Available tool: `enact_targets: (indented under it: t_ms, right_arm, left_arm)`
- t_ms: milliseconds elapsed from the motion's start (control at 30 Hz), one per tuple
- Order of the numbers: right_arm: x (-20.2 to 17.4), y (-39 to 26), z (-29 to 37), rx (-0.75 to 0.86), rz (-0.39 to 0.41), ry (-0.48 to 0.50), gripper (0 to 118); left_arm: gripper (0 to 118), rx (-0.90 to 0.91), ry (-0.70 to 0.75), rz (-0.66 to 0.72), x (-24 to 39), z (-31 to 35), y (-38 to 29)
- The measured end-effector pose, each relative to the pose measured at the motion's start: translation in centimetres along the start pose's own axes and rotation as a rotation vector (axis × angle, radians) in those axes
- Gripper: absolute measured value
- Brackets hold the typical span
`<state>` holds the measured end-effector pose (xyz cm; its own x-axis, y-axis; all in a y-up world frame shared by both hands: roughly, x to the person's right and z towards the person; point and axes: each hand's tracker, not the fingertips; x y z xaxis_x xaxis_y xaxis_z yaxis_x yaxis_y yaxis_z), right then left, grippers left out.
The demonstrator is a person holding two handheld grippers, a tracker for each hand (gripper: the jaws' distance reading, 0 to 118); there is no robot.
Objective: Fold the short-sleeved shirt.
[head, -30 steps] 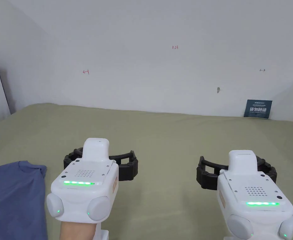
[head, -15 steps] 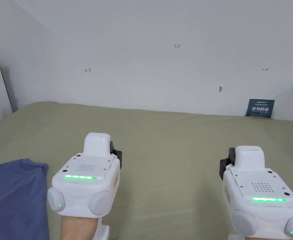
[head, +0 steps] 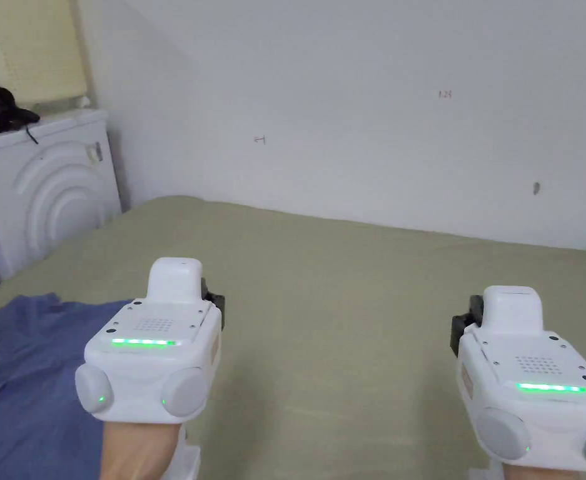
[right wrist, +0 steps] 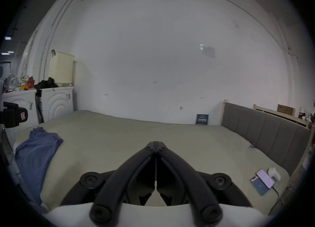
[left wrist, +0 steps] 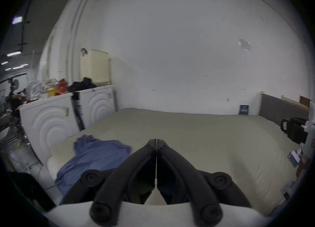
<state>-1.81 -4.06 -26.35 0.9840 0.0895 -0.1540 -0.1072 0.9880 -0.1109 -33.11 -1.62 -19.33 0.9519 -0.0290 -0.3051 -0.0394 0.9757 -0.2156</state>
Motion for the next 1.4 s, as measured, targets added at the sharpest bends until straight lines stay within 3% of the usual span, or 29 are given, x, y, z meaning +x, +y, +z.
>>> enact_targets:
  t_ms: [300, 567, 700, 1033, 1233, 1400]
  right_arm:
    - [-16.2, 1.8, -1.3, 0.023, -0.010, 0.387, 0]
    - [-24.1, 2.6, -0.4, 0.012, 0.018, 0.578, 0]
    - [-25.7, 2.3, -0.2, 0.018, 0.048, 0.607, 0]
    - [-26.2, 1.3, -2.1, -0.031, 0.027, 0.597, 0]
    - [-26.9, -0.7, -4.1, -0.091, 0.028, 0.575, 0]
    - [-27.0, -3.8, -6.4, -0.135, 0.049, 0.562, 0]
  left_arm:
    - [0, -0.044, 0.322, 0.066, -15.1, 5.2, -0.6]
    - [0, -0.081, 0.481, 0.101, -21.5, 8.8, -2.5]
    - [1, -0.101, 0.498, 0.125, -22.8, 9.1, -3.2]
    - [1, -0.149, 0.439, 0.101, -22.5, 4.6, -3.6]
    - [1, -0.279, 0.308, 0.087, -22.8, -4.2, -4.8]
    - [1, -0.510, 0.195, 0.139, -23.2, -16.0, -7.6]
